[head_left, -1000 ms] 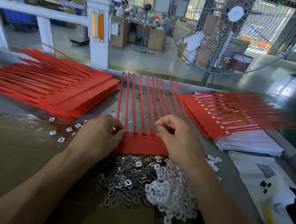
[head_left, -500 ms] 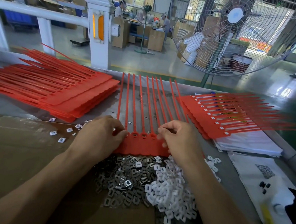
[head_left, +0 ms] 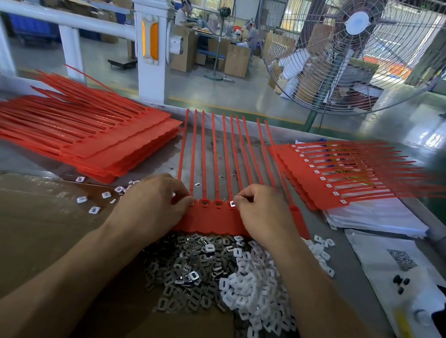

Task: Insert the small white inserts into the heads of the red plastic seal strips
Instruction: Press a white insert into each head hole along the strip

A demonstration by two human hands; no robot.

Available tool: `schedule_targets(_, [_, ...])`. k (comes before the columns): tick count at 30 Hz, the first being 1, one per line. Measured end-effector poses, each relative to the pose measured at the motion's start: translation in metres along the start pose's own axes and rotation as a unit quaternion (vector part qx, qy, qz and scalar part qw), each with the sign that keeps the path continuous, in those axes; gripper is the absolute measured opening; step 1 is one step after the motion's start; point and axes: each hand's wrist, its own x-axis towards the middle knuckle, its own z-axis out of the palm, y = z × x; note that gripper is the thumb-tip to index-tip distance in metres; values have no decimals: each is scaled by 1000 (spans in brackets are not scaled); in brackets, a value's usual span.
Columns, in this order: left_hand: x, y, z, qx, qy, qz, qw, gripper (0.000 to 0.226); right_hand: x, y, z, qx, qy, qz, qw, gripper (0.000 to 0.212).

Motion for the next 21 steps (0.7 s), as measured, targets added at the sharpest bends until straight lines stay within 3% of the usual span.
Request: schedule_targets(21, [1, -2, 0, -5, -1, 0, 1000, 19, 3, 0, 6, -59, 41, -10, 997, 11])
